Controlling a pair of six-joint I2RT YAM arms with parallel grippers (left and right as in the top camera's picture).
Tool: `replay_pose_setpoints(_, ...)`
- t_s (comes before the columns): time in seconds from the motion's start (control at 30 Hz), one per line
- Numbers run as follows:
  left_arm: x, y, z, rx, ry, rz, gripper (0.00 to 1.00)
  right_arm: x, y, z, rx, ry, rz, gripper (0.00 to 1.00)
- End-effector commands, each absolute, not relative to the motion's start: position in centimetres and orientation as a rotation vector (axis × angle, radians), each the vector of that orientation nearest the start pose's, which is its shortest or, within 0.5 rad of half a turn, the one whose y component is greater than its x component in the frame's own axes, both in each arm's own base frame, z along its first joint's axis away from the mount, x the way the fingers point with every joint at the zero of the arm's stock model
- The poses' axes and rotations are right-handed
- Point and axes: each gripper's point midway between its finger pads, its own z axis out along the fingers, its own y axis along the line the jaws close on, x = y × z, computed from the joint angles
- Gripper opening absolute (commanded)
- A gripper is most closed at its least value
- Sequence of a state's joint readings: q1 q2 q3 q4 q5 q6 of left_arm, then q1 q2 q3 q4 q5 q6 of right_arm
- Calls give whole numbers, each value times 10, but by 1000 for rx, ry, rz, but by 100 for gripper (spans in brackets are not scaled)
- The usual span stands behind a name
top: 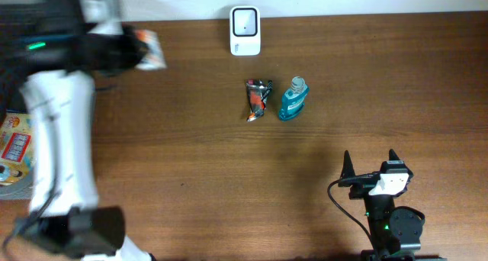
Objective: Scan the item barcode
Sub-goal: 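Grasp the small orange snack packet in the basket with left gripper, then place the orange snack packet left of the wrench pack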
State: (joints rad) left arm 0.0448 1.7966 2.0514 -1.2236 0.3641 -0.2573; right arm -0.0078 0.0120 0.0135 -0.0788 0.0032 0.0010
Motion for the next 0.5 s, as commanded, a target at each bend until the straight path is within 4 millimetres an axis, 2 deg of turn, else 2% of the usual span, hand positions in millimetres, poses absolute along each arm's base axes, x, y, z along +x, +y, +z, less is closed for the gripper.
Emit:
replay_pose_setpoints(0.0,447,-97,226,-78,2703,-469,0,246,-5,155,27,1654,-14,98)
replay_pose_setpoints(0.1,460,-131,164,22,2810,-329,0,246,-5,155,27,1654,-14,98)
replay_pose_setpoints(0.13,461,-150,125,76,2879,-289,0,246,-5,155,27,1654,-14,98)
replay_pose_setpoints(0.27,464,-184,64,155,2949,-285,0,246,-5,155,27,1654,-14,98)
replay_pose_setpoints(0.33,460,-200,44,201,2970,-286,0,246,-5,155,27,1654,-14,98)
replay_pose_setpoints(0.37,458,-208,38,225,2976,-285,4,246,-5,155,27,1654,-14,98)
replay_pose_setpoints(0.47,455,-218,36,258,2970,-281,18,246,-5,155,27,1654,-14,98)
